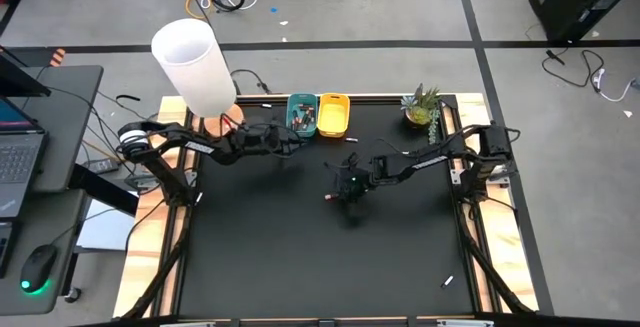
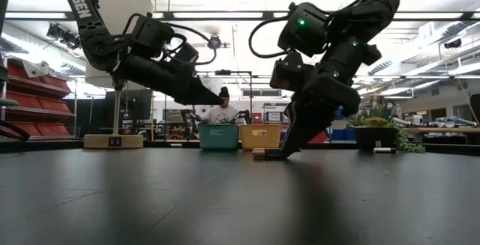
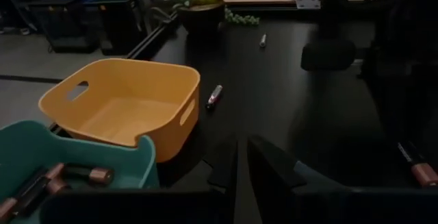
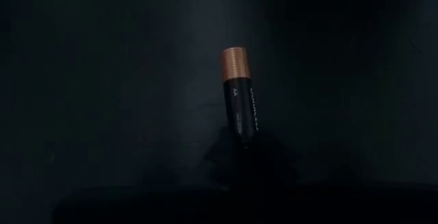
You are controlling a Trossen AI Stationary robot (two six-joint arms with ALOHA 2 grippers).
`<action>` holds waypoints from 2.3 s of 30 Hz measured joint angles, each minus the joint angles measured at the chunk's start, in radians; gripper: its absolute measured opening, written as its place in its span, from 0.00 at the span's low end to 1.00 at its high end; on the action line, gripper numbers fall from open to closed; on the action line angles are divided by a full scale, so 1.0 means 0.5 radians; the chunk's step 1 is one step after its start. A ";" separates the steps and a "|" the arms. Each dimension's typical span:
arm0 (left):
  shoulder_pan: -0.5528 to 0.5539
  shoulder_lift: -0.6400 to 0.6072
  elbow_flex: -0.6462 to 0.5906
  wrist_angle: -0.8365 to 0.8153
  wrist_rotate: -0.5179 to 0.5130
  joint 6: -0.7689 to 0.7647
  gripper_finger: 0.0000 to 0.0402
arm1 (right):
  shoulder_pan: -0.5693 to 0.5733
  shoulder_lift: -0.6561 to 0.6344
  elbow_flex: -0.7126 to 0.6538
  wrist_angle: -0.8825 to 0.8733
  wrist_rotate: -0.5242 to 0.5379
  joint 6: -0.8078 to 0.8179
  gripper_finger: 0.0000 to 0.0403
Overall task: Sort batteries
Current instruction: Put the gold black battery into the blue bin
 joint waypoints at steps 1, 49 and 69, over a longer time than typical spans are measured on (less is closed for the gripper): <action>0.000 0.000 0.000 -0.002 -0.015 -0.001 0.12 | -0.002 -0.001 -0.001 -0.002 0.000 -0.002 0.04; -0.310 0.001 0.001 -0.091 0.035 0.194 0.49 | -0.309 -0.020 -0.008 0.901 -0.139 0.083 0.08; -0.289 0.001 0.004 -0.075 -0.314 0.085 0.16 | -0.325 -0.021 -0.001 0.986 0.014 0.033 0.10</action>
